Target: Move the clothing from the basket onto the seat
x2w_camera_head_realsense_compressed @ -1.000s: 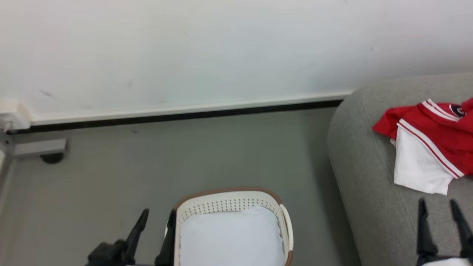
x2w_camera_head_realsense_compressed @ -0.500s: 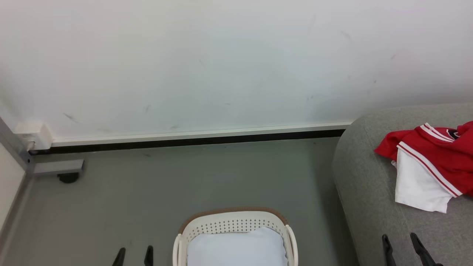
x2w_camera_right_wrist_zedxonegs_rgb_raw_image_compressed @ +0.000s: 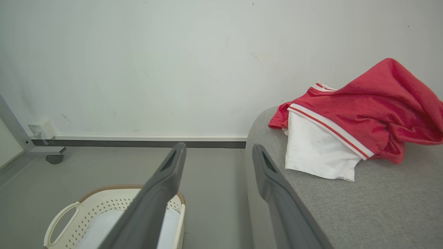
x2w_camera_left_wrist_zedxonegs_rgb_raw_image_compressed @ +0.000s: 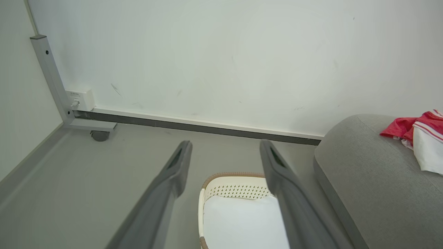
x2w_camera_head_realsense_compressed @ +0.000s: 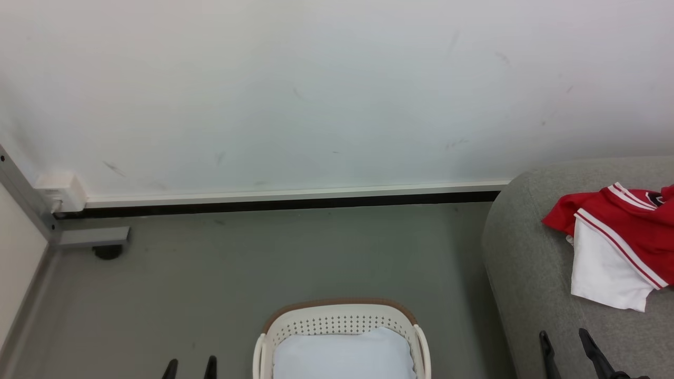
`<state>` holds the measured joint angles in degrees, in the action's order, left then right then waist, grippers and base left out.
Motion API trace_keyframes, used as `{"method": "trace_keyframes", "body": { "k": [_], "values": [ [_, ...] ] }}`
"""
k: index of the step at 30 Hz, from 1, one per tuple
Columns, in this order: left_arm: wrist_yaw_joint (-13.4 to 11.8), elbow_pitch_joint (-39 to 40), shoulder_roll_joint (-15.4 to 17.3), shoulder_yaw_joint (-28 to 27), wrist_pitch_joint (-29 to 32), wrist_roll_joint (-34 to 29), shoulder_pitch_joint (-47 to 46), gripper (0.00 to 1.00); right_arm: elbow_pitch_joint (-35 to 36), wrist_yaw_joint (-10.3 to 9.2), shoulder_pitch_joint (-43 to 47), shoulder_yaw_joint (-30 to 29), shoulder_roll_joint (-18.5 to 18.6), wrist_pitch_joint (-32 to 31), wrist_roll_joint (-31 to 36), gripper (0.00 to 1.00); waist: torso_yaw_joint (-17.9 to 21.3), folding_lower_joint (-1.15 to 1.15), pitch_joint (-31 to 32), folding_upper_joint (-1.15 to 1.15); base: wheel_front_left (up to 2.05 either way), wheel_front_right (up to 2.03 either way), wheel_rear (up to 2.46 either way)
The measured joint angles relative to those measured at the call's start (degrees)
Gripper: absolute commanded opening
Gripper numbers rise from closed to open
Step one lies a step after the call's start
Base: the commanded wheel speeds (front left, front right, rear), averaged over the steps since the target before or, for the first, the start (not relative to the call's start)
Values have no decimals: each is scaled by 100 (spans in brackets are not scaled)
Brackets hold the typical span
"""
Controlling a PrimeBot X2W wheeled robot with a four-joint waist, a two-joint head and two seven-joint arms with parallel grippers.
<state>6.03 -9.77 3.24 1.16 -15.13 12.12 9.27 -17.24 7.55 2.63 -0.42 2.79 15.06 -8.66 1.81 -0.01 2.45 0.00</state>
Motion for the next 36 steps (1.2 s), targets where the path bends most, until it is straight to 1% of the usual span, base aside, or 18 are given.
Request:
{"method": "trace_keyframes", "body": {
  "k": [6, 7, 11, 13, 26, 36],
  "values": [
    [51, -66, -23, -32, 0, -24, -45, 100, -9, 0, -47, -2, 1, 0, -16, 100, -94, 0, 5, 0, 0, 0, 0],
    [54, -60, -26, -33, 0, -44, -49, 0, -8, 0, -47, 4, 0, 0, -20, 0, -107, 0, 3, 0, 0, 0, 0],
    [52, -254, -64, -11, 4, -42, 19, 0, -181, 1, 51, 13, -51, -35, -23, 0, -111, 0, 2, 0, 0, 0, 0],
    [52, -324, -76, -18, 54, 47, 28, 0, -242, 1, 85, 10, -75, -81, -142, 0, -112, 0, -1, 0, 0, 0, 0],
    [57, -346, -77, -135, 415, 1415, -169, 0, -168, 1, -1, -87, -73, -436, -1536, 0, -119, 0, -29, 0, 0, 0, 0],
    [59, -349, -76, -226, 657, 2319, -358, 0, -103, 1, -117, -159, -69, -671, -2477, 0, -124, 1, -50, 0, 0, 0, 0]
  ]
}}
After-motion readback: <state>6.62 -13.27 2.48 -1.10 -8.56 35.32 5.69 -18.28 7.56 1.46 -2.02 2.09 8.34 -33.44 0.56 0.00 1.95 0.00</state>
